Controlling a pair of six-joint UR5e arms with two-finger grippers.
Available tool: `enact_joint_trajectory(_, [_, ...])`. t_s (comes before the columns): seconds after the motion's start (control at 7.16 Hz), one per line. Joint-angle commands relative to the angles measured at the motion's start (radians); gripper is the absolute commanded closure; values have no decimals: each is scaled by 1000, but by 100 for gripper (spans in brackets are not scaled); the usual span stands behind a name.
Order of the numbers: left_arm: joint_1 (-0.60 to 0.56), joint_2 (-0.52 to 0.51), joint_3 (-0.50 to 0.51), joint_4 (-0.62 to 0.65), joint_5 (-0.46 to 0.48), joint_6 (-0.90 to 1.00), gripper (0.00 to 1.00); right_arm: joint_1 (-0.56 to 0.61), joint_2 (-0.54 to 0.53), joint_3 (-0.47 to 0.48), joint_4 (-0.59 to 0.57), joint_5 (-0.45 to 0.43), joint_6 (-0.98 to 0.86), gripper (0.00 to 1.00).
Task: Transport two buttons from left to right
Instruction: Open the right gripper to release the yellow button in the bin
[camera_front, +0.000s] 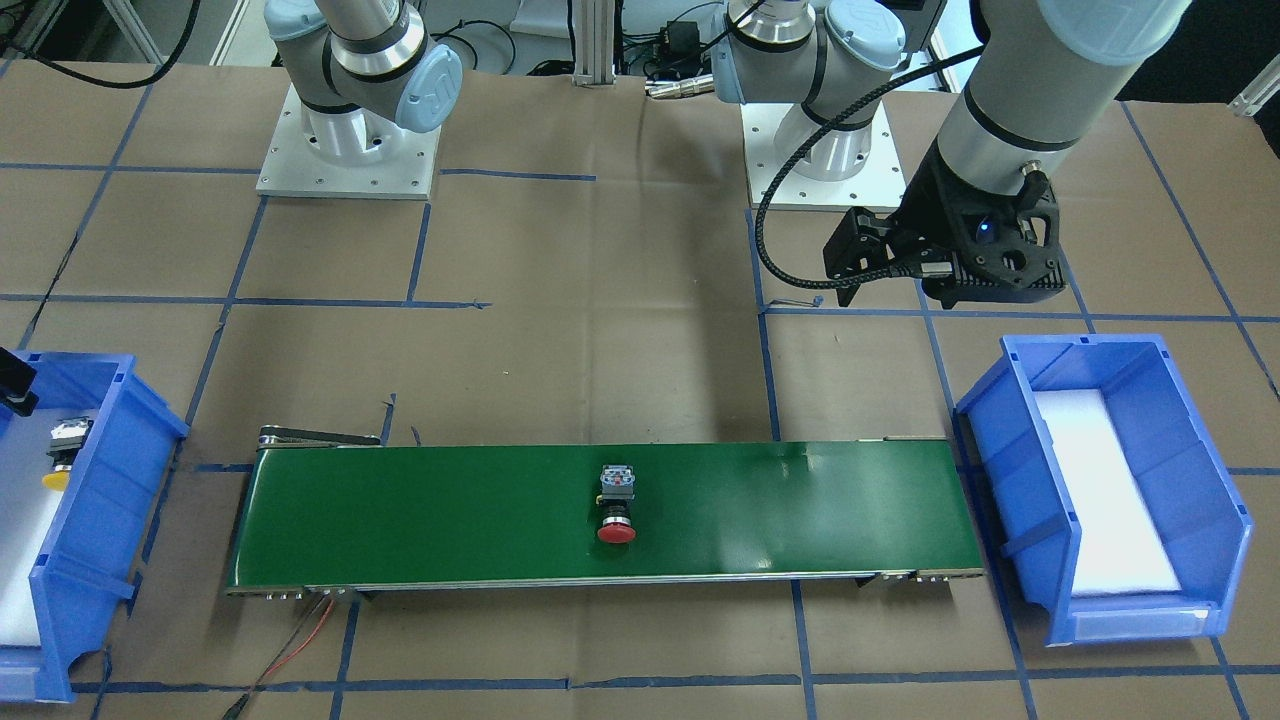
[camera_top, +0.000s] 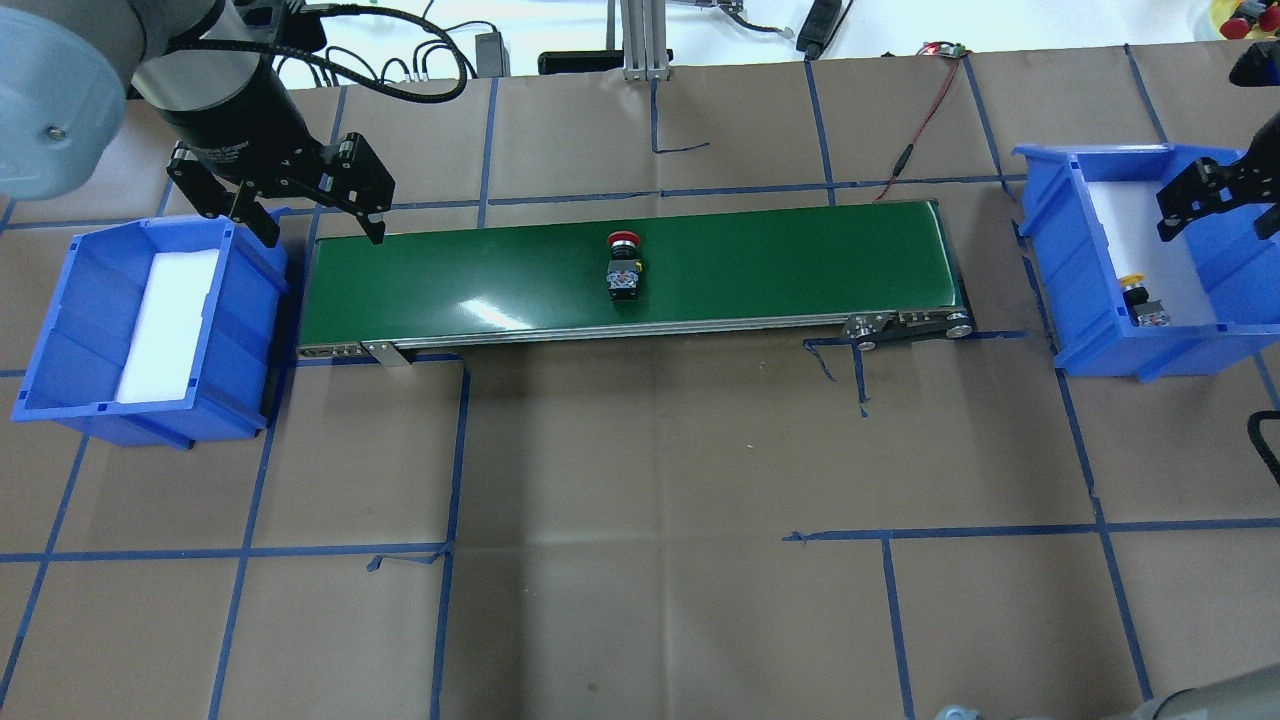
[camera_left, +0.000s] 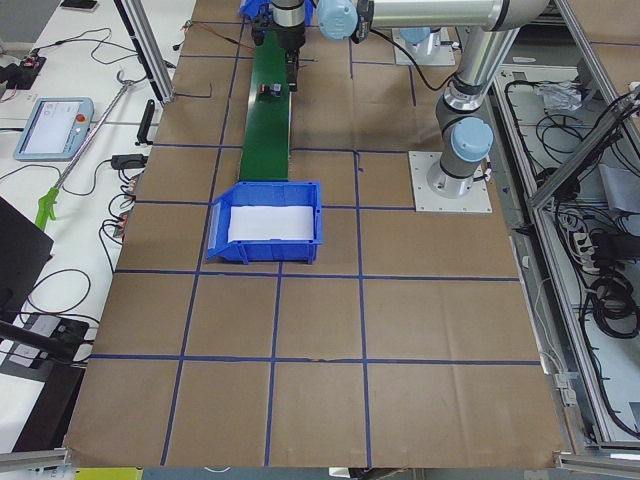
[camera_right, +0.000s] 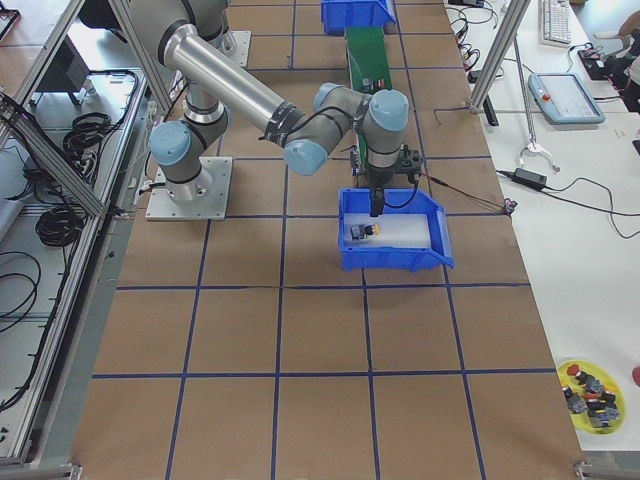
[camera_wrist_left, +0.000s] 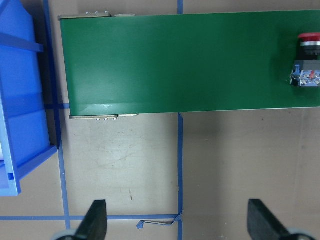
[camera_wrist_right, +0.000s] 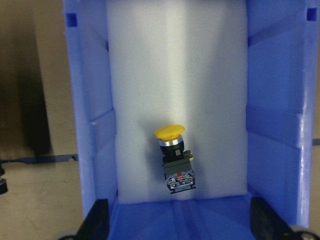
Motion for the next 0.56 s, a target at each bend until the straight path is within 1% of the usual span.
enact_joint_trajectory(0.0, [0,0,0,0,0,0,0,122,-46,-34,6,9,5,0])
enact_joint_trajectory(0.14, [0,0,0,0,0,0,0,212,-61,-55,17,9,96,0])
enact_joint_trajectory(0.28, [0,0,0,0,0,0,0,289,-63,-54,20,7,264,0])
enact_joint_trajectory(0.42, [0,0,0,2,0,2,0,383,-63,-49,17,9,380,0])
